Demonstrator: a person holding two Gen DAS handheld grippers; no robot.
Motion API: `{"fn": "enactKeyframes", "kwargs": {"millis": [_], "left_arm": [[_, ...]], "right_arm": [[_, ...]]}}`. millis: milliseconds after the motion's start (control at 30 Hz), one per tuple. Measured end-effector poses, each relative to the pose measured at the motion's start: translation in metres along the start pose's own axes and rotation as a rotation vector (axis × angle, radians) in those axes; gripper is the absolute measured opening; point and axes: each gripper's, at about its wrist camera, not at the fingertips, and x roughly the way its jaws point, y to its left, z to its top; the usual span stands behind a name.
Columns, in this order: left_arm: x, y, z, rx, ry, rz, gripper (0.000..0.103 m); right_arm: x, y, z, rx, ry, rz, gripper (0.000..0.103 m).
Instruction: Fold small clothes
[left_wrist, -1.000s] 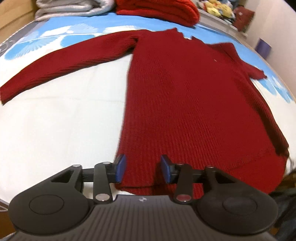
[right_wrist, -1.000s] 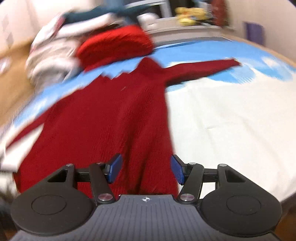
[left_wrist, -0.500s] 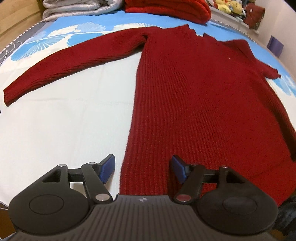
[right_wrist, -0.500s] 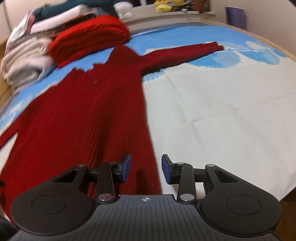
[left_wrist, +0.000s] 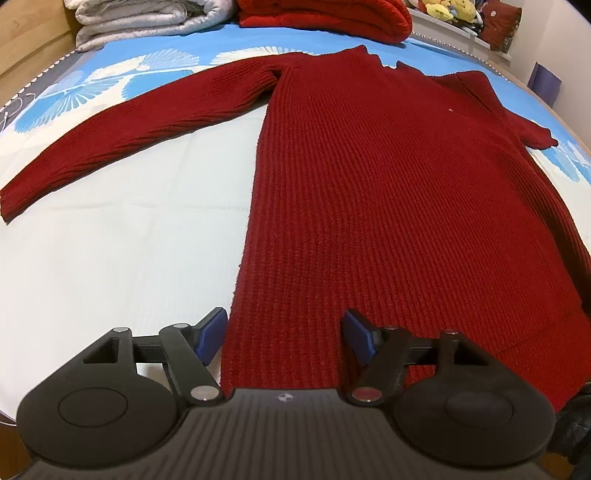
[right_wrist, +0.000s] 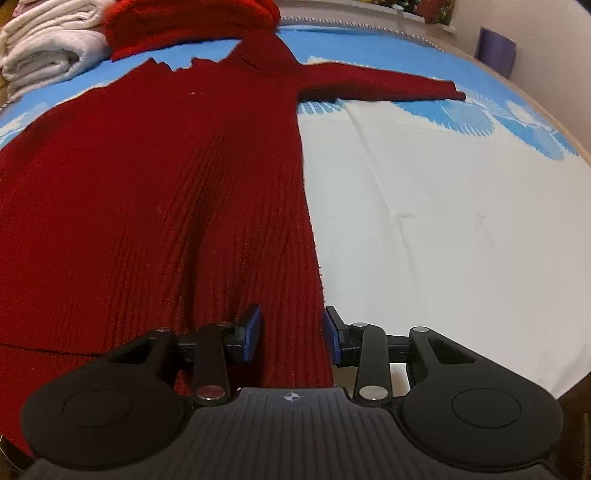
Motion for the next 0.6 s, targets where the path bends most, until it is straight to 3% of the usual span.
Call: {"fn": "enactKeyframes", "kwargs": {"millis": [133, 200, 300, 500, 533, 600], "left_arm": [[-0.003, -0.001, -0.003, 0.013, -0.010, 0.004, 0.075], [-0.003, -0.003, -0.004, 0.021, -0.011, 0.008, 0.075], [-0.003, -0.005, -0.003, 0.019, -0.011, 0.010, 0.075], [-0.001, -0.009, -0.002, 0.027, -0.008, 0.013, 0.079], [-0.001, -0.009, -0.002, 0.028, -0.007, 0.013, 0.079], [-0.001, -0.009, -0.002, 0.027, -0.006, 0.013, 0.079]], "right_arm": [[-0.015, -0.001, -0.003, -0.026, -0.068, -0.016, 0.023], [-0.021, -0.002, -0.003, -0.036, -0.093, 0.018, 0.023], [-0.018, 0.005, -0.004, -0.080, -0.071, 0.056, 0.023], [-0.002, 0.018, -0.006, -0.170, -0.037, 0.005, 0.028], [-0.001, 0.018, -0.006, -0.172, -0.039, 0.005, 0.026], [0.001, 0.020, -0.008, -0.218, -0.048, -0.002, 0.011]]}}
